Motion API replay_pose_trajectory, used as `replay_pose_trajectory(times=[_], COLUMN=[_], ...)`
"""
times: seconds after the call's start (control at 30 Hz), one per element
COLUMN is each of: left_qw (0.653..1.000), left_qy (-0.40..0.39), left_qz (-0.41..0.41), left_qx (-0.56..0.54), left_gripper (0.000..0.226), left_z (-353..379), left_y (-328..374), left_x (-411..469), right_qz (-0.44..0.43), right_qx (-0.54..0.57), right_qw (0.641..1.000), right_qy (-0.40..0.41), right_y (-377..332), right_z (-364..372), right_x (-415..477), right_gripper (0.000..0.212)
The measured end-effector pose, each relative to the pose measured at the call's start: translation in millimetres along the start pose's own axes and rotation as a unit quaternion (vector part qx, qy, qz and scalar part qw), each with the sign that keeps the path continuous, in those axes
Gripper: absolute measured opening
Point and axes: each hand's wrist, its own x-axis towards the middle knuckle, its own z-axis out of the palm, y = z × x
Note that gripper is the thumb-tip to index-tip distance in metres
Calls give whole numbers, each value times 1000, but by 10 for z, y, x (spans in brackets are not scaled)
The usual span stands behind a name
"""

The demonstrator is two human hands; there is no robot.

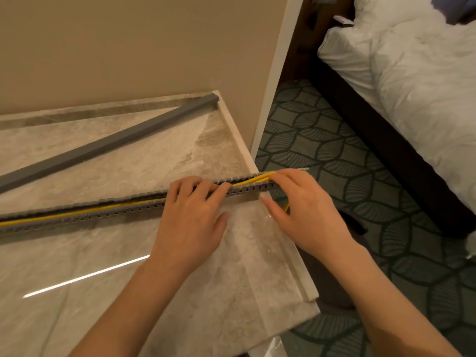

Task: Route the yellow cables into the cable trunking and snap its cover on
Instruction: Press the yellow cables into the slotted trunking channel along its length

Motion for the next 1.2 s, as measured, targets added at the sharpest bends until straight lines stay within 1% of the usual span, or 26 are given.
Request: replay_pose_trajectory(times=[0.13,0.3,0.4,0.53,0.63,0.7,0.83,1.03,1.2], left_qw=[999,998,997,994,996,997,998,993,981], left_qy=[-2,-22,-30,-3,-3,-3,-5,18,45], left_qz=[-18,-16,-8,-14,-17,-25,-49,-118,-188], left_qx=[-35,-54,-77,-110,-83,-67,-34,-3,25], left_gripper=[44,48,46,41,38,39,41,44,44], left_z=[1,2,-47,-168,-328,-468,-748,-1292,-1742], left_y=[42,54,44,-12,-127,-234,-534,-1233,-1848], left_x=[-21,-7,-25,-133,-297,-453,-858,-1827,-2626], right_qz=[-8,-8,-5,25,40,18,-40,-115,-180], right_qx=[-13,-21,-30,-53,-39,-20,-4,34,57], right_qw=[1000,1000,999,998,998,998,999,993,982], right_qy=[5,6,-9,-13,30,48,30,-2,-27], right_y=[5,30,5,-20,-248,-542,-1244,-2478,-3496], right_z=[54,85,139,117,57,34,61,194,364], right_x=[-71,-22,-23,-61,-131,-193,-324,-547,-705], right_gripper=[46,48,50,45,37,36,41,41,43])
